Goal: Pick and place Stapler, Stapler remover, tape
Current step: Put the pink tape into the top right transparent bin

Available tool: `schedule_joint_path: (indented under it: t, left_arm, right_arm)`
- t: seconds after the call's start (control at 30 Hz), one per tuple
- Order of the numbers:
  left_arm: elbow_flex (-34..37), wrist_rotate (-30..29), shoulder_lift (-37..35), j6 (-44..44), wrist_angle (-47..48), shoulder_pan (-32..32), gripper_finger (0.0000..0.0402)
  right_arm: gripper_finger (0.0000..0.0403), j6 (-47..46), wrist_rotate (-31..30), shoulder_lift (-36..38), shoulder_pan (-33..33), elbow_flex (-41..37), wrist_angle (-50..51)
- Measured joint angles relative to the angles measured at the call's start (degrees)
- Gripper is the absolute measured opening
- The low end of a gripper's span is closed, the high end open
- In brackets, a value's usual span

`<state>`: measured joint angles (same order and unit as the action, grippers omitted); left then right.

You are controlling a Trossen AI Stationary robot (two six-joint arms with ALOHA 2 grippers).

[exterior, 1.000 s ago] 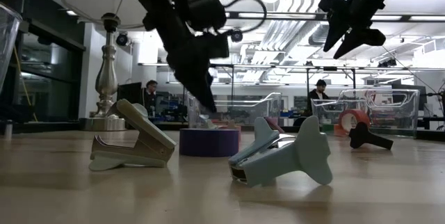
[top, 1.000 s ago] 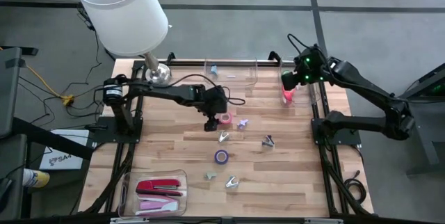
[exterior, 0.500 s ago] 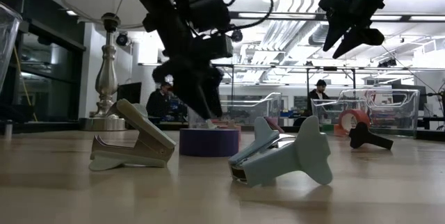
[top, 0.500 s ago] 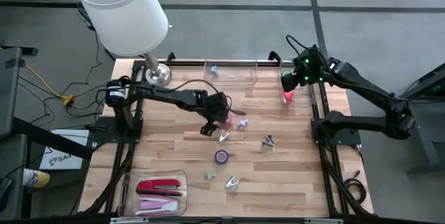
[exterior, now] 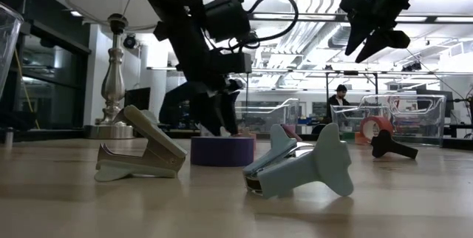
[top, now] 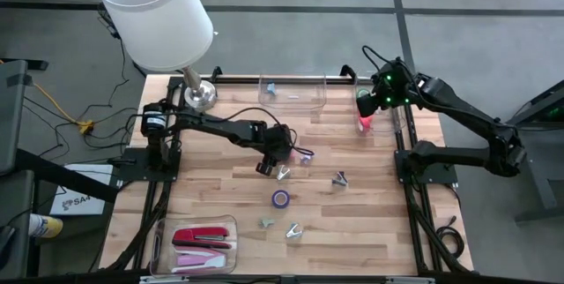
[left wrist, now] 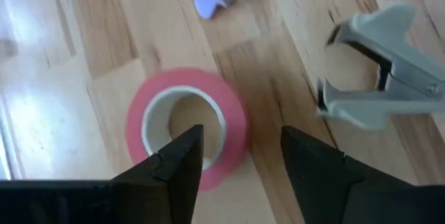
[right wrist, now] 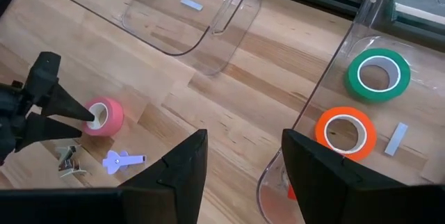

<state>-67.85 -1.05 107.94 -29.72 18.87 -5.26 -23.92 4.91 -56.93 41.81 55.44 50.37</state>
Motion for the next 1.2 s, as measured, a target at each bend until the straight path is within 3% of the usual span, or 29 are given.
schedule_joint_path:
  t: [0.53,0.67,0.9,1.2]
  left_arm:
    - [-0.3,-0.7,3.3,3.7,-1.3,0.0,0.0179]
    - [-1.7,-2.5,3.2,4.7,1.1,0.1,0.0146]
    - [-6.1,-3.7,3.5,6.5,3.3,0.0,0.0035]
    - [-14.5,-3.2,3.3,7.7,5.9,0.0,0.0033]
  right_arm:
    - [0.0177,0.3,0.4,0.0,0.0,0.0,0.8]
    - [0.0177,0.4,0.4,0.0,0.0,0.0,0.9]
    - [0.0177,0.5,0.3,0.0,0.0,0.0,0.9]
    - [0.0177,0.8,1.7,0.0,0.0,0.0,0.4]
